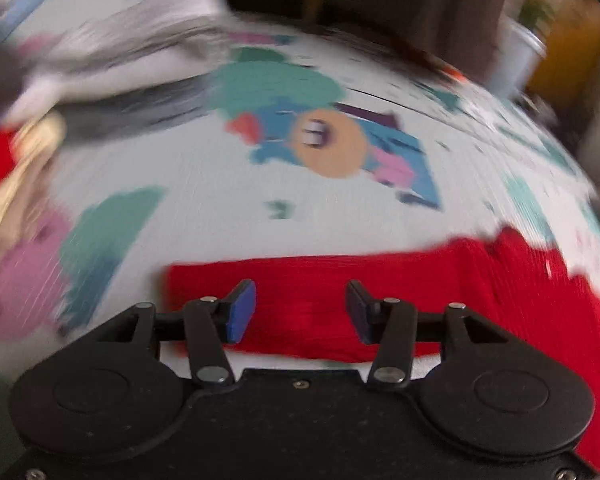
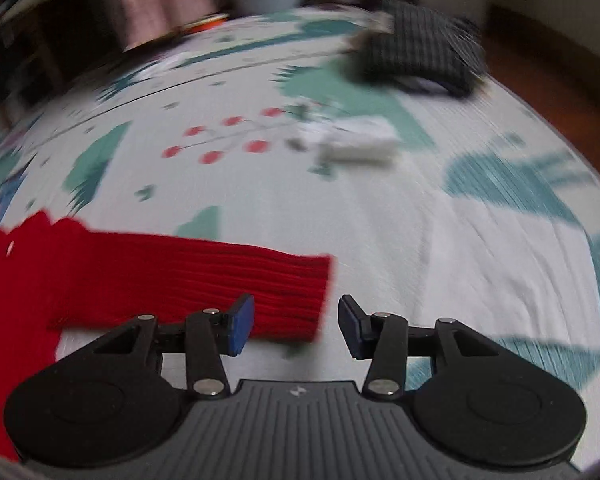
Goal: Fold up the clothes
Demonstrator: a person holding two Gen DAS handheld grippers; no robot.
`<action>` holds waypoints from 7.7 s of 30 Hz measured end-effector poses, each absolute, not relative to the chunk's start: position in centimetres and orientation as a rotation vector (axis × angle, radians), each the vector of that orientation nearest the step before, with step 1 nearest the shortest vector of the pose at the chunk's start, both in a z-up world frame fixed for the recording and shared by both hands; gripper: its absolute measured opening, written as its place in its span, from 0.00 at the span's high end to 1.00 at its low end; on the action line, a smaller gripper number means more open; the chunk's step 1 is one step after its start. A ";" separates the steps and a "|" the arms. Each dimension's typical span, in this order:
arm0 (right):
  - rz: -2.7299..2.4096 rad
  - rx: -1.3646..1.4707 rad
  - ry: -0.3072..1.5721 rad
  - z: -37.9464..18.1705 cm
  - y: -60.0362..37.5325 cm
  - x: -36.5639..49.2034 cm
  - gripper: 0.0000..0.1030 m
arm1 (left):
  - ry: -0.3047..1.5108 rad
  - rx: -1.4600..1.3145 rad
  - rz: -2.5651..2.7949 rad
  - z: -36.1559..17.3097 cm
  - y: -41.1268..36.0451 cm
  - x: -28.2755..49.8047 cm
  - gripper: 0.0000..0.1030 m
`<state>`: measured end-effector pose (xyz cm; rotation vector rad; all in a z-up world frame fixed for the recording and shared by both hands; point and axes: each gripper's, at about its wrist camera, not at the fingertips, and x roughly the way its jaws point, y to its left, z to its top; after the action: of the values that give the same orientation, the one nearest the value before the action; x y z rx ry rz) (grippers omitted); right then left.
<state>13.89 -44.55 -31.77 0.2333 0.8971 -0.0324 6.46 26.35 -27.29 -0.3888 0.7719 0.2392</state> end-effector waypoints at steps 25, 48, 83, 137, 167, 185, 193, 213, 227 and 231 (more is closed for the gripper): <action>-0.001 0.288 0.973 -33.2 -43.8 15.3 0.50 | 0.804 -0.748 0.372 -30.7 31.9 5.0 0.83; 0.065 0.237 0.989 -33.3 -42.6 15.7 0.23 | 0.676 -0.523 0.003 -21.4 24.3 10.8 1.00; 0.104 0.357 0.979 -33.5 -44.6 15.6 0.25 | 0.699 -0.523 -0.086 -22.2 22.5 12.5 0.98; 0.116 0.399 0.975 -33.5 -45.0 15.6 0.22 | 0.703 -0.039 -0.282 -27.3 11.6 15.9 0.83; 0.082 0.492 0.978 -33.5 -46.3 16.0 0.31 | 0.710 0.330 -0.635 -29.2 -5.4 18.0 0.77; 0.034 0.495 0.904 -33.8 -47.8 14.6 0.61 | 0.930 0.459 -0.938 -20.9 -14.1 23.1 0.56; 0.033 0.466 0.862 -33.0 -46.8 14.3 0.95 | 0.976 0.168 -0.960 -22.4 -16.1 26.1 0.55; 0.441 0.718 0.828 -25.8 -42.0 17.6 0.95 | 0.742 0.269 -0.961 -23.5 -21.8 20.7 0.71; 0.429 0.518 0.815 -24.6 -38.3 17.7 0.76 | 0.794 -0.142 -0.688 -20.0 -2.2 21.3 0.91; 0.475 0.279 0.844 -25.3 -33.1 17.8 0.69 | 0.805 -0.245 -0.568 -20.5 3.2 20.4 0.91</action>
<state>17.78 -33.09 -25.31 0.2794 0.8437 0.4747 20.42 3.21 -20.52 -0.2453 0.8046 -0.5683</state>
